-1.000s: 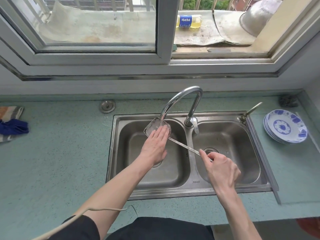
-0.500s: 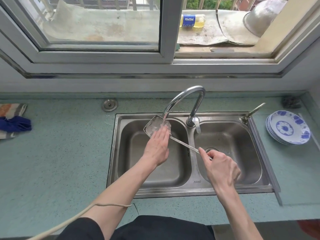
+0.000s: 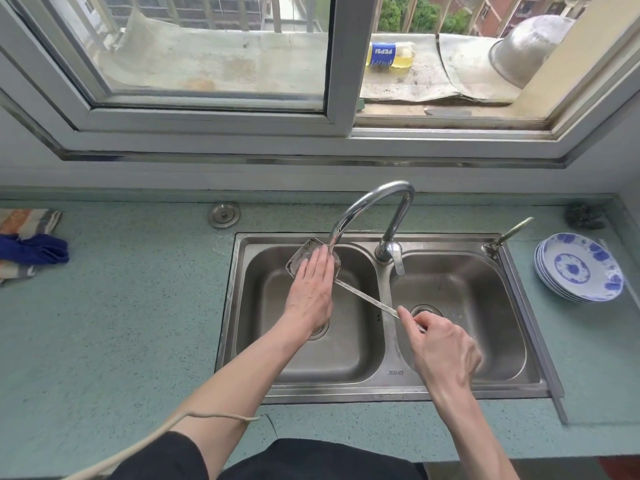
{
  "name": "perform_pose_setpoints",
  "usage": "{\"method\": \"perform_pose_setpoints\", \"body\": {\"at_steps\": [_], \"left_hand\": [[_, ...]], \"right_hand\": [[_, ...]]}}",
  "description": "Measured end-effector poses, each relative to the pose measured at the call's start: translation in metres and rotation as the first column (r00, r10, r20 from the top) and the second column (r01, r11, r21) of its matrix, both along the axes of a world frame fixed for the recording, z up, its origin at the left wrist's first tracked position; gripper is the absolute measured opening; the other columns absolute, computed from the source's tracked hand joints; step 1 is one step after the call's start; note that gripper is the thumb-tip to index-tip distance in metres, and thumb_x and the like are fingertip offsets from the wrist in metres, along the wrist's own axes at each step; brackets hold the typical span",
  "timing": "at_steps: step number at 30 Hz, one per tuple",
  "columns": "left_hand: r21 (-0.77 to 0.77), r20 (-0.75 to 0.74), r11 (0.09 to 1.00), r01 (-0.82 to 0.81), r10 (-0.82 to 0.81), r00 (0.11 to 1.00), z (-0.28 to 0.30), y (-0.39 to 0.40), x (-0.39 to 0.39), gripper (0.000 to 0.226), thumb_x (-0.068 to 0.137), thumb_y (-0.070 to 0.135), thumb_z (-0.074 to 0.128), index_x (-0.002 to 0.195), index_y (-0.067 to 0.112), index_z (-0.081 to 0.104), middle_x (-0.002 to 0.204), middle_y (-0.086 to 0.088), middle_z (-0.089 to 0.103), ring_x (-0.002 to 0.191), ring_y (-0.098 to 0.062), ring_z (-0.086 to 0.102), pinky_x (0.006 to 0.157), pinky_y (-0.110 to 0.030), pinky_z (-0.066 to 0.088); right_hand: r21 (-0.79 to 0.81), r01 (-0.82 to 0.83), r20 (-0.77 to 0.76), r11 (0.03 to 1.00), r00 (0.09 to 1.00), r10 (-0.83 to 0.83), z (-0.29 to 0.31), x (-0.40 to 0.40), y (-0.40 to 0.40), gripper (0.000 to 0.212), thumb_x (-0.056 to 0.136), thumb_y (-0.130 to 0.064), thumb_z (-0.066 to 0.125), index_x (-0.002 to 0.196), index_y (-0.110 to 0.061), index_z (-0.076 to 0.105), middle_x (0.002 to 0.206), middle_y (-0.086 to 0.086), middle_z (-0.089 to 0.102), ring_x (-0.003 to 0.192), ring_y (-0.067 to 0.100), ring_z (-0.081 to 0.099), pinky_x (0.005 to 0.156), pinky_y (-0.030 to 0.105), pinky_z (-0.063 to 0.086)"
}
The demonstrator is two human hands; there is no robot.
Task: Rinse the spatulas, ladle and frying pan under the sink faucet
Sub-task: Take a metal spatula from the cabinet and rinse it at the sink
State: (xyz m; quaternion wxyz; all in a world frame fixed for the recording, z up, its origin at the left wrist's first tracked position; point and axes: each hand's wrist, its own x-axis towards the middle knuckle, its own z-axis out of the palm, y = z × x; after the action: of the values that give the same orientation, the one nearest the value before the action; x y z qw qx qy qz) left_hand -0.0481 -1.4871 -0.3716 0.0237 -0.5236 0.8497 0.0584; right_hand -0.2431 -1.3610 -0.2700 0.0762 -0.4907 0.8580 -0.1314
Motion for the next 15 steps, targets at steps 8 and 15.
{"method": "perform_pose_setpoints", "body": {"at_steps": [8, 15], "left_hand": [[-0.042, 0.102, 0.995, 0.087, -0.083, 0.991, -0.008, 0.005, 0.022, 0.086, 0.089, 0.014, 0.051, 0.163, 0.005, 0.008, 0.171, -0.012, 0.004, 0.158, -0.028, 0.005, 0.128, -0.046, 0.008], [0.082, -0.004, 0.988, 0.131, -0.131, 0.991, -0.008, 0.003, 0.005, 0.086, 0.089, 0.031, 0.056, 0.161, 0.003, 0.018, 0.169, -0.016, 0.013, 0.157, -0.031, 0.014, 0.128, -0.041, 0.015]], "right_hand": [[0.015, 0.047, 0.023, 0.999, 0.999, -0.047, -0.002, -0.007, 0.004, 0.050, 0.094, -0.066, 0.056, 0.081, -0.024, 0.078, 0.072, 0.011, 0.073, 0.077, 0.039, 0.070, 0.060, 0.032, 0.037], [0.082, 0.029, -0.020, 0.996, 0.999, -0.028, 0.002, 0.001, -0.006, 0.049, 0.096, -0.068, 0.051, 0.090, -0.027, 0.079, 0.081, 0.011, 0.076, 0.085, 0.039, 0.071, 0.062, 0.031, 0.037]]}}
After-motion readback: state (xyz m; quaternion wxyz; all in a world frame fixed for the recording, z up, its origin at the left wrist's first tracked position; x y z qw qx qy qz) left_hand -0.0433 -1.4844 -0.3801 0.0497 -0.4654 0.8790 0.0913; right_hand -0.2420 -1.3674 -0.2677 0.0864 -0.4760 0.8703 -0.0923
